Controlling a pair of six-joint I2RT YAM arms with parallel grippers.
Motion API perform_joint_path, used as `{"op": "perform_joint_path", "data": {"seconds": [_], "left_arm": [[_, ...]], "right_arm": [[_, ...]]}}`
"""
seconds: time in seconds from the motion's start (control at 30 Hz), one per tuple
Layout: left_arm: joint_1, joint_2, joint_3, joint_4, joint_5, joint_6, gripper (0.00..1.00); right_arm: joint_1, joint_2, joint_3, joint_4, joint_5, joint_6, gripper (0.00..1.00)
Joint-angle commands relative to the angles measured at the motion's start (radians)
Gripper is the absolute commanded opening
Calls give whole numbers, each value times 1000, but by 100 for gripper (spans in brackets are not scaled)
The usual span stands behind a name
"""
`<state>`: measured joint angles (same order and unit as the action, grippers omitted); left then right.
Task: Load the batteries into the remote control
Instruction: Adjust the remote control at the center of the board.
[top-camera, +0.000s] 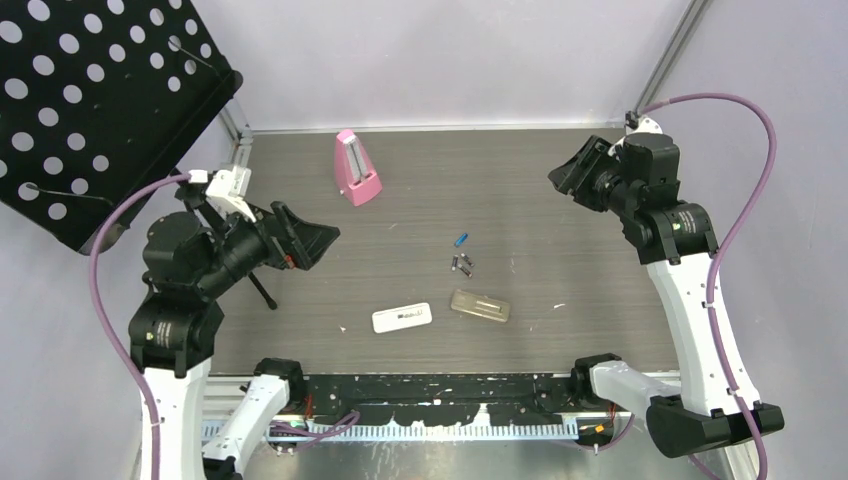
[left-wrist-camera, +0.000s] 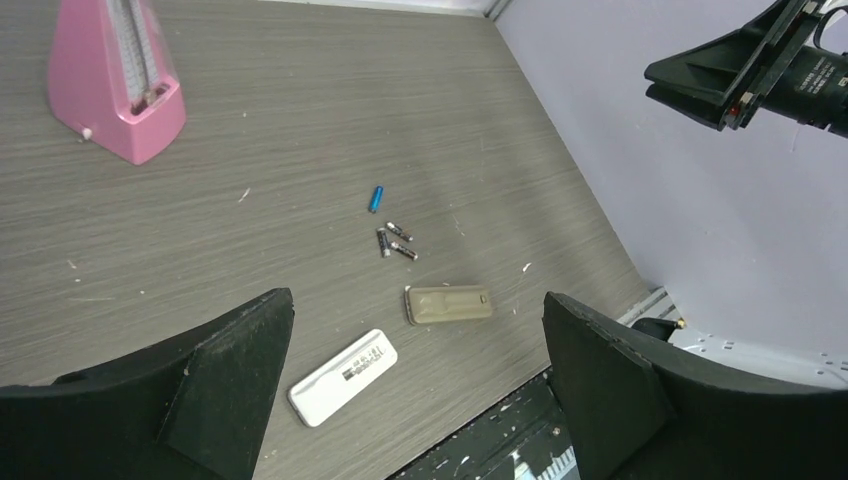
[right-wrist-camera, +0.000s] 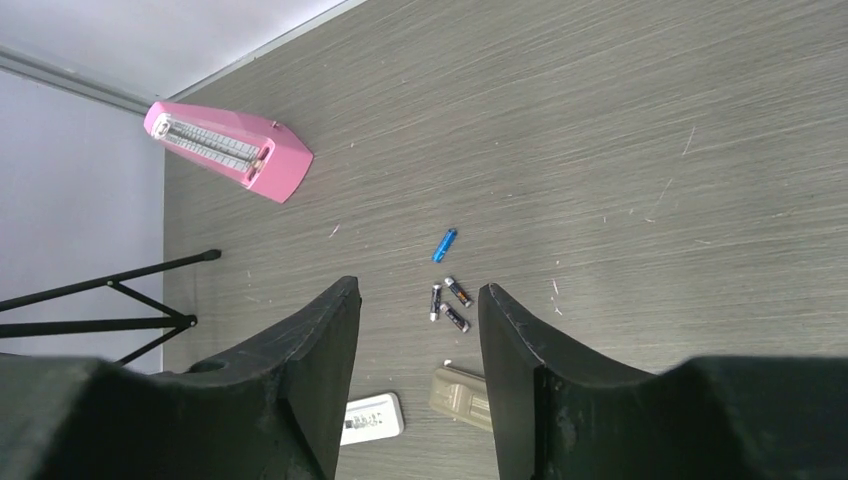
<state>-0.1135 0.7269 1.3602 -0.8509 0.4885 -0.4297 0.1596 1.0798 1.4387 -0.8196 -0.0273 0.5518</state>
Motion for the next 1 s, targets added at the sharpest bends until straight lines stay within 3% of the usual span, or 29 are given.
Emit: {"op": "perform_joint_path", "data": {"seconds": [0.0,0.13,0.23,0.47,0.6,0.73,0.8,0.9,0.97], "left_arm": [[4,-6,-72,126,88,-27,98],[5,-43,-159,164,134,-28,98],[4,-93,-223,197,148,-17,98],[4,-185,-320,216,73,14,98],[4,-184,-356,223,64,-13,98],[5,-181,-430,327,321,-27,98],[3,-191,-486,404,378,-74,98],[-2,-196,-534,432,371,-86,98],[-5,-194,-545,421,343,-78,98]], "right_arm": [[-5,-29,-15,5,23,-12,55],[-5,-46,-64,3,8,-43,63],[-5,-50,-100,1,-106,-88,68],[36,-52,-230,43,-222,-91,66],[124,-54,-305,45,-160,-125,69],[376,8,-343,43,-11,-156,73],[477,61,-341,20,121,-151,75],[575,123,-343,-2,258,-159,77],[618,166,-346,-4,261,-194,78]]}}
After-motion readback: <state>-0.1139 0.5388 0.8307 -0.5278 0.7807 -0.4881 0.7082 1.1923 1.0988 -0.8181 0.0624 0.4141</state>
